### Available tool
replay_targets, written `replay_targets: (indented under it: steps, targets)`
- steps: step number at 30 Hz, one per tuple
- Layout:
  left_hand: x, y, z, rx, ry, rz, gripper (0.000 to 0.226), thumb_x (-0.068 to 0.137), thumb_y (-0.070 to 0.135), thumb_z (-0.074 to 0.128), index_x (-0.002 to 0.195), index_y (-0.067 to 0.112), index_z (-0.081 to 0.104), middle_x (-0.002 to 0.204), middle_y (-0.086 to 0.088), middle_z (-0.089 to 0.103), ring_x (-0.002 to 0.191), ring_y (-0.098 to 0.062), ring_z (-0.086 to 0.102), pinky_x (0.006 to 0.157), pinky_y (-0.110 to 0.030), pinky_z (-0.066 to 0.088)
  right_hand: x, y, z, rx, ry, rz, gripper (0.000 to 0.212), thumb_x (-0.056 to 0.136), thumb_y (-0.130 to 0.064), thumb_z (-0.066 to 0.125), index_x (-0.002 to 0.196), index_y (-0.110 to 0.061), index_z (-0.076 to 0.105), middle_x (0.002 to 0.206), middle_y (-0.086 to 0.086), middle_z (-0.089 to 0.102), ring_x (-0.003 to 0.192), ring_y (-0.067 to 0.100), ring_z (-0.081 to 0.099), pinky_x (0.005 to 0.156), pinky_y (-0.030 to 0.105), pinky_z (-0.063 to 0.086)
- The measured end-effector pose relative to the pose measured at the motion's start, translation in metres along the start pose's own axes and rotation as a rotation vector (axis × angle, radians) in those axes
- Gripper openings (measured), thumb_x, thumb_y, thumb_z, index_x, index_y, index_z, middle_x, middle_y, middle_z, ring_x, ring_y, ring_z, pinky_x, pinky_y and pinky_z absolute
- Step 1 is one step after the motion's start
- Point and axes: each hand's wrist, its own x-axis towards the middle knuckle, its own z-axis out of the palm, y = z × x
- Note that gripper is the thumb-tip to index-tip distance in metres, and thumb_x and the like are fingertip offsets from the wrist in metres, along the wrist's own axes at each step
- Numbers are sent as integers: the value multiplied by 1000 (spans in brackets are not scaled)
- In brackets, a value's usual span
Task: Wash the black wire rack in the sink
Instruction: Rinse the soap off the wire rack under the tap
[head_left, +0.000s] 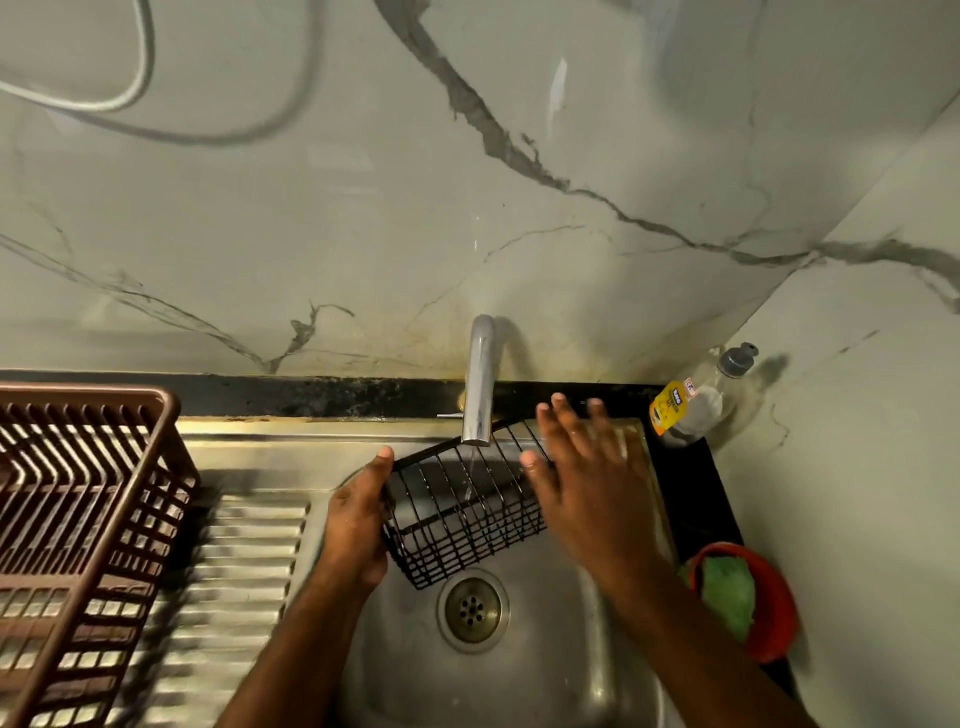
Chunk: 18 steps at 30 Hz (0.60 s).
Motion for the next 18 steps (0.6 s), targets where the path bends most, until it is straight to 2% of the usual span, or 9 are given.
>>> replay_targets:
  steps: [2,3,5,7,9,12,15,17,18]
  targets:
    - [-4,-3,0,11,7,-11,30,104,33,51,89,11,65,60,4,70,56,-8,67,51,-28,54,-3,15,4,143,35,-10,63,101,-63,19,158,-35,22,167,-13,12,157,18,6,125,52,14]
    - [-8,-6,1,-2,21,-34,26,102,35,53,90,15,64,63,5,70,64,-11,66,58,-33,54,-6,15,8,301,82,-14,65,101,-61,26,159,-32,24,168,-12,14,156,16,9,125,47,18]
    - [-11,-17,-3,-71,75,-121,22,98,41,59,97,20,64,86,0,67,84,-19,59,73,-43,49,-15,12,19,678,192,66,71,98,-58,41,160,-29,22,168,-9,18,154,10,15,121,31,27]
    - [-14,-28,-10,-151,114,-203,31,92,46,66,106,19,63,98,-3,60,89,-21,55,71,-46,47,-23,10,28,948,212,277,80,90,-71,45,159,-37,23,166,-11,21,151,7,23,113,24,33]
    - [-18,-35,-17,-172,153,-280,40,88,47,69,111,14,64,94,-6,61,84,-23,55,66,-44,47,-28,13,32,1066,83,409,80,80,-85,41,149,-45,38,154,-13,44,144,12,39,105,25,41]
    - [-27,-36,-25,-181,155,-349,37,88,46,68,99,10,67,72,-6,68,75,-24,55,70,-42,47,-27,27,46,1144,-155,381,51,82,-73,57,128,-52,55,122,-30,64,126,2,56,91,14,45]
    - [-34,-42,-32,-261,168,-419,37,93,47,61,88,11,65,53,-6,65,65,-26,57,64,-39,48,-24,41,53,1321,-237,395,70,72,-68,74,136,-46,55,138,-19,59,132,4,53,101,31,49]
    - [-37,-52,-35,-328,149,-467,44,93,54,59,89,11,65,65,-10,66,66,-29,61,68,-48,53,-26,40,58,1423,-244,495,80,61,-71,79,132,-46,57,140,-13,58,129,10,55,97,40,53]
    - [-39,-57,-35,-347,150,-488,48,88,59,61,94,12,66,79,-14,66,77,-34,62,72,-57,54,-30,35,60,1490,-274,542,84,54,-73,84,129,-48,56,140,-10,58,127,14,57,94,45,55]
